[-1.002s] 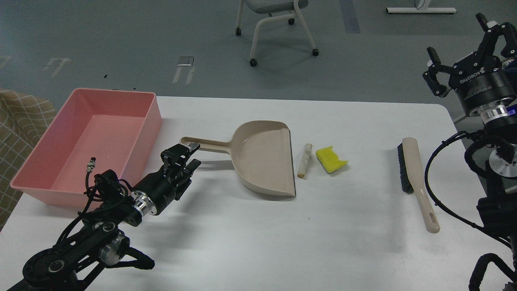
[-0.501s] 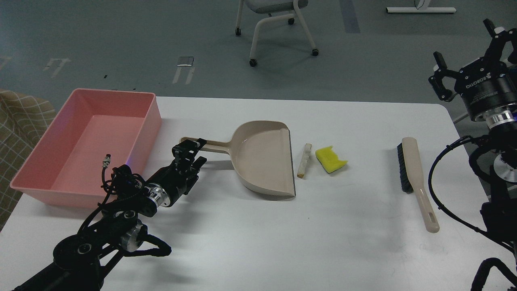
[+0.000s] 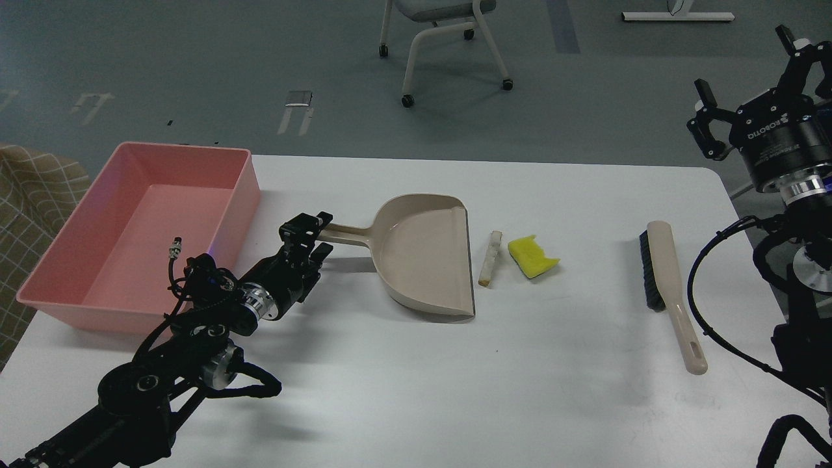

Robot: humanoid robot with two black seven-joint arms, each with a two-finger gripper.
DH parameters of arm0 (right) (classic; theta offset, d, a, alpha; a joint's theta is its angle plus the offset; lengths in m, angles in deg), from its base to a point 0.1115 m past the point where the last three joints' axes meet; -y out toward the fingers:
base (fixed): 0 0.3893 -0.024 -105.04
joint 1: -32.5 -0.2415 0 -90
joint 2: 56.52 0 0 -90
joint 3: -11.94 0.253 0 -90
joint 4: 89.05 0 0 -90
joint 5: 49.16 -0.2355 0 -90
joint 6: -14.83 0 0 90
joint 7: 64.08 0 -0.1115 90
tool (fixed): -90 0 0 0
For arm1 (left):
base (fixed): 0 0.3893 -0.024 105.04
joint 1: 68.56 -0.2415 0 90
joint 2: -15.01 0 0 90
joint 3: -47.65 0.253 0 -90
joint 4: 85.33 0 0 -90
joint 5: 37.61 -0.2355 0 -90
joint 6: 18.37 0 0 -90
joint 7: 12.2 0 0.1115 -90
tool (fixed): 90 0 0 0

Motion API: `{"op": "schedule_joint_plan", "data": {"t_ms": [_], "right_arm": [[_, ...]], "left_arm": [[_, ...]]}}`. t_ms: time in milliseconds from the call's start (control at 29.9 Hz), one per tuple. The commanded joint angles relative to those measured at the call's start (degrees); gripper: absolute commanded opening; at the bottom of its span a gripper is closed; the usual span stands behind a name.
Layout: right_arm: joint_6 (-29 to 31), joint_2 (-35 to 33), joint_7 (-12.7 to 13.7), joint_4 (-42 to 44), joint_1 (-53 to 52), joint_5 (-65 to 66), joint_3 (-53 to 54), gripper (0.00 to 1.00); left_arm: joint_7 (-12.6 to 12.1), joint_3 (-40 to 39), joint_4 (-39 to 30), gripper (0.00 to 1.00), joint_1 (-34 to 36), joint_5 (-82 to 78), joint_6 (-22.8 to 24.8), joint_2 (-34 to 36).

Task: Sweep and dump garbage into bin

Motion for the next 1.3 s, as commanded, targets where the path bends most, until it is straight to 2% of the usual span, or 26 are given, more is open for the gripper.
{"op": "schedule_joint_plan", "data": {"t_ms": [0, 200, 301, 835, 935, 1069, 1269], "right_arm": [[0.0, -0.09, 0.05, 0.0, -0.07, 0.0, 0.09, 1.0], [0.0, -0.27, 0.05, 0.0, -0.07, 0.0, 0.09, 1.0], [0.0, -0.36, 0.05, 0.0, -0.07, 0.0, 0.09, 1.0], [0.0, -0.27, 0.05, 0.09, 0.11, 0.0, 0.09, 1.0], [0.0, -0.36, 0.05, 0.09, 0.11, 0.0, 0.0, 1.0], [0.0, -0.36, -0.04, 0.09, 0.11, 0.0, 0.09, 1.0], [0.0, -0.45, -0.13, 0.09, 0.2, 0.0, 0.09, 1.0]], "left_arm": [[0.1, -0.12, 1.75, 0.65, 0.86, 0.08, 0.0, -0.22], [1.33, -0.3, 4.13, 0.65, 2.62, 0.52, 0.09, -0.31], [1.77, -0.03, 4.04, 0.62, 2.62, 0.44, 0.09, -0.4], [1.69, 0.23, 2.72, 0.59, 2.1, 0.0, 0.09, -1.72], [1.69, 0.23, 2.72, 0.54, 1.92, 0.0, 0.18, -1.72], [1.6, 0.32, 2.72, 0.37, 1.57, 0.0, 0.26, -1.8], [1.86, 3.75, 2.63, 0.25, 2.53, 0.08, 0.0, -1.28]]}}
